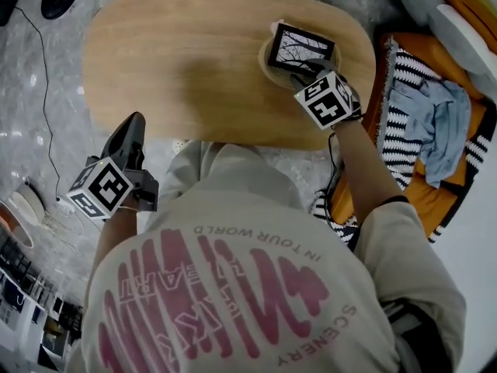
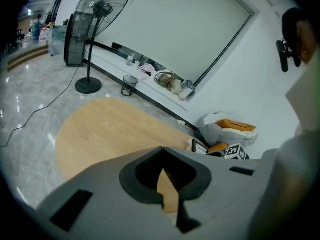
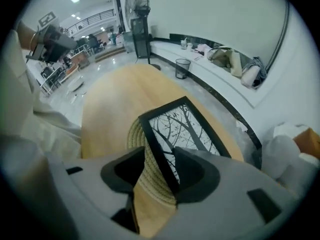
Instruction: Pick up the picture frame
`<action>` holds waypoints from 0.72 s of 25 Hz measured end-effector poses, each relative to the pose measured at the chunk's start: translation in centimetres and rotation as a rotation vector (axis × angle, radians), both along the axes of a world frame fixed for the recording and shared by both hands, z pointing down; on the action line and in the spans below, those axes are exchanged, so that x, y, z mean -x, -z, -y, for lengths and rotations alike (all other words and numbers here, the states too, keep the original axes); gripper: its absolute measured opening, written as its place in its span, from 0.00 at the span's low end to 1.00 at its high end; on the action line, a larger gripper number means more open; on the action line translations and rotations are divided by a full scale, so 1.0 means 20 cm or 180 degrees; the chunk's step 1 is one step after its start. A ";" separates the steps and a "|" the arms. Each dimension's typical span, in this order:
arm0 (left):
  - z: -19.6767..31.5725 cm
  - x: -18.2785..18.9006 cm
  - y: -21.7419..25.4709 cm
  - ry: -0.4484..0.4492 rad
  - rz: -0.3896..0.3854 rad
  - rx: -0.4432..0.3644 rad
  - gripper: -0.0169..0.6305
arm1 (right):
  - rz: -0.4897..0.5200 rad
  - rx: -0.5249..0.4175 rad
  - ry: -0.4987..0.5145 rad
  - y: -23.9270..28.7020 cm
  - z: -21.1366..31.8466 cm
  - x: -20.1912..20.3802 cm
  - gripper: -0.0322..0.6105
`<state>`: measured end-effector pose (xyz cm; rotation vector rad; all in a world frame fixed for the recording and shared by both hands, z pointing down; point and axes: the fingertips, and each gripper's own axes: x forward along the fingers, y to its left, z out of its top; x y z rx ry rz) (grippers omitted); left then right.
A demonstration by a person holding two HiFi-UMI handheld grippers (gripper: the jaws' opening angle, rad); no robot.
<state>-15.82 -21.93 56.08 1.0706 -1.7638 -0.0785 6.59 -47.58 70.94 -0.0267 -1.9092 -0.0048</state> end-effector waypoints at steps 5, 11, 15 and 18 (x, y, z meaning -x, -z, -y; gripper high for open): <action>-0.05 0.00 0.01 0.0042 0.0023 0.0042 0.03 | -0.0162 -0.0262 0.0364 -0.05 0.01 0.00 0.29; -0.11 0.00 0.02 0.0066 0.0054 0.0040 0.03 | -0.0206 -0.0739 0.0704 -0.08 0.01 -0.02 0.27; -0.13 0.01 0.05 0.0043 0.0105 -0.0001 0.03 | -0.0241 -0.1028 0.0808 -0.08 0.00 -0.01 0.23; -0.18 0.03 0.06 0.0100 0.0115 -0.0030 0.03 | -0.0335 -0.1156 0.0798 -0.07 -0.01 -0.01 0.19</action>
